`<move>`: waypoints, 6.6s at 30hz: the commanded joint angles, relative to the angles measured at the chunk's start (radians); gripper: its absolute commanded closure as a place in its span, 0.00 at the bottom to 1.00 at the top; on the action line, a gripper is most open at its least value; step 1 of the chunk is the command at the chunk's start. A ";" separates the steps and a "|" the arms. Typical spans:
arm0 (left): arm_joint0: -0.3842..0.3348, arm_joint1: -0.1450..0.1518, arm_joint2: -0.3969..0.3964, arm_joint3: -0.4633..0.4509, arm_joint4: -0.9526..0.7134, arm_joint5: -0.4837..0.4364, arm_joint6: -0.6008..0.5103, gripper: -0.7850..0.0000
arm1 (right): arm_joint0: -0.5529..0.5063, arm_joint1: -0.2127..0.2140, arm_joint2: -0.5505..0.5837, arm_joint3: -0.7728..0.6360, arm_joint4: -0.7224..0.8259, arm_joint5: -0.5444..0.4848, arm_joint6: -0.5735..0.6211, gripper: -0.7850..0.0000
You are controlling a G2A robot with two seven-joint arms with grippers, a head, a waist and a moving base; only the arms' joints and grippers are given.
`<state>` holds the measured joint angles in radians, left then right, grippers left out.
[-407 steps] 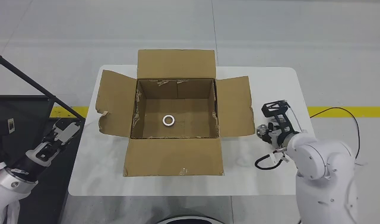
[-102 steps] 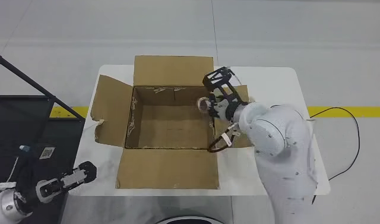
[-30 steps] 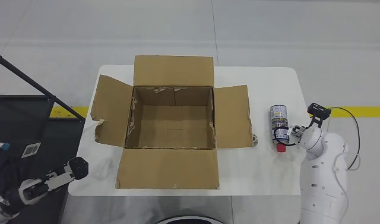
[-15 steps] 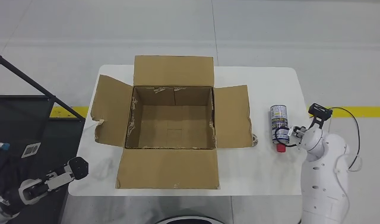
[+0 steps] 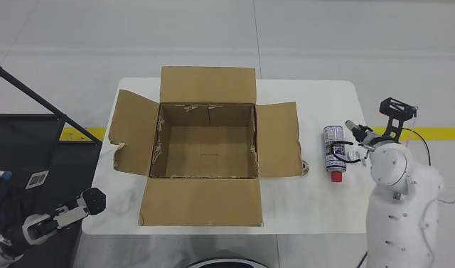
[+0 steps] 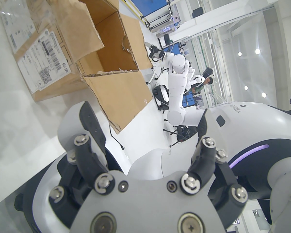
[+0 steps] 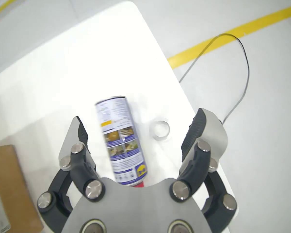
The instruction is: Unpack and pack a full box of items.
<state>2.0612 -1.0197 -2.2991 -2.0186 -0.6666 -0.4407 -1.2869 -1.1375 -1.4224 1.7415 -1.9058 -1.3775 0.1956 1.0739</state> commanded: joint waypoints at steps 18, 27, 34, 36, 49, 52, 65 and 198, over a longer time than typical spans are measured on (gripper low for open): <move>0.002 -0.022 -0.045 0.031 0.030 -0.054 0.202 0.00 | 0.098 0.020 -0.118 0.070 0.663 -0.259 0.256 0.00; 0.005 -0.024 -0.044 0.027 0.048 -0.051 0.211 0.00 | 0.106 0.036 -0.167 0.121 0.751 -0.286 0.280 0.00; 0.005 -0.024 -0.044 0.027 0.048 -0.051 0.211 0.00 | 0.125 0.048 -0.226 0.120 0.748 -0.278 0.296 0.00; 0.005 -0.024 -0.044 0.027 0.048 -0.051 0.211 0.00 | 0.130 0.051 -0.242 0.119 0.742 -0.272 0.299 0.00; 0.005 -0.024 -0.044 0.027 0.048 -0.051 0.211 0.00 | 0.134 0.084 -0.239 0.006 0.565 -0.166 0.340 0.00; 0.005 -0.024 -0.044 0.027 0.048 -0.051 0.211 0.00 | 0.130 0.096 -0.204 -0.034 0.490 -0.138 0.368 0.00; 0.005 -0.024 -0.044 0.027 0.048 -0.051 0.211 0.00 | 0.119 0.108 -0.148 -0.074 0.426 -0.095 0.367 0.00; 0.010 -0.037 -0.056 0.012 0.067 -0.052 0.281 0.00 | 0.618 0.049 -0.978 0.449 0.774 -0.033 -0.073 1.00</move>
<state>2.0709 -1.0570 -2.3552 -2.0067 -0.6001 -0.4925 -1.0063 -0.5286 -1.3644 0.7899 -1.4871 -0.6099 0.1599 1.0171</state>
